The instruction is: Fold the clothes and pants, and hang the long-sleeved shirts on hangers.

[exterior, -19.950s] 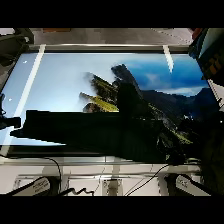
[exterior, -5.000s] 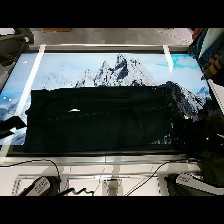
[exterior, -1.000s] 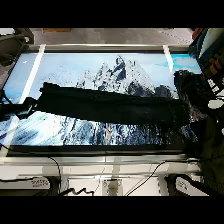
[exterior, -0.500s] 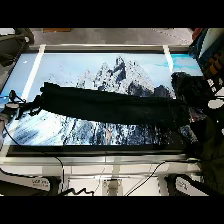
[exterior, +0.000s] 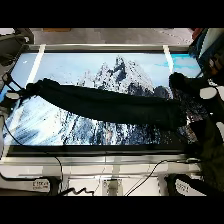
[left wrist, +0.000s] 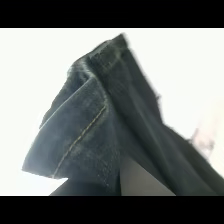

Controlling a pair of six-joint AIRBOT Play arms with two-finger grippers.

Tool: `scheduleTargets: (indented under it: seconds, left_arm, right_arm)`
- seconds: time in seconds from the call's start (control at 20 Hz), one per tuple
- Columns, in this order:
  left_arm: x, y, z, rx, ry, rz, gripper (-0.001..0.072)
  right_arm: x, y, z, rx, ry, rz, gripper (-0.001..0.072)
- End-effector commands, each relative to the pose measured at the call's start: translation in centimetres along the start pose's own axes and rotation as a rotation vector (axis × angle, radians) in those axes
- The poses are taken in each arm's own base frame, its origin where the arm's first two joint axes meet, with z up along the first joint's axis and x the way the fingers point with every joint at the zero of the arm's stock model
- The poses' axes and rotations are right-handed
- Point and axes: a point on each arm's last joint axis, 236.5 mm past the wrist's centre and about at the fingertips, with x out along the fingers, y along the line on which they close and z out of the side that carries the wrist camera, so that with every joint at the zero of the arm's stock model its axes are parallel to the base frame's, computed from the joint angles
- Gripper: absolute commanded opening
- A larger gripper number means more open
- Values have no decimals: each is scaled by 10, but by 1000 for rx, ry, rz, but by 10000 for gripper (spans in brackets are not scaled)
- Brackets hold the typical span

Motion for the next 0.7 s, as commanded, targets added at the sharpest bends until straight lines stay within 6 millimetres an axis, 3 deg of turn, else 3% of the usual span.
scheduleTargets:
  seconds: [0.0,0.1,0.25,0.45,0.65]
  left_arm:
    - [-61,-61,30,223,-31,-134,24]
    - [-99,-90,44,295,-66,-191,24]
    - [-144,-116,64,334,-136,-234,24]
    - [-173,-154,30,398,-28,-355,24]
    - [-177,-179,12,402,14,-422,25]
  right_arm:
    - [17,75,-19,-84,61,131,24]
    - [38,117,-56,-111,157,202,24]
    - [66,177,-125,-125,300,290,24]
    - [87,257,-242,-130,514,387,23]
    - [75,330,-358,-146,714,487,23]
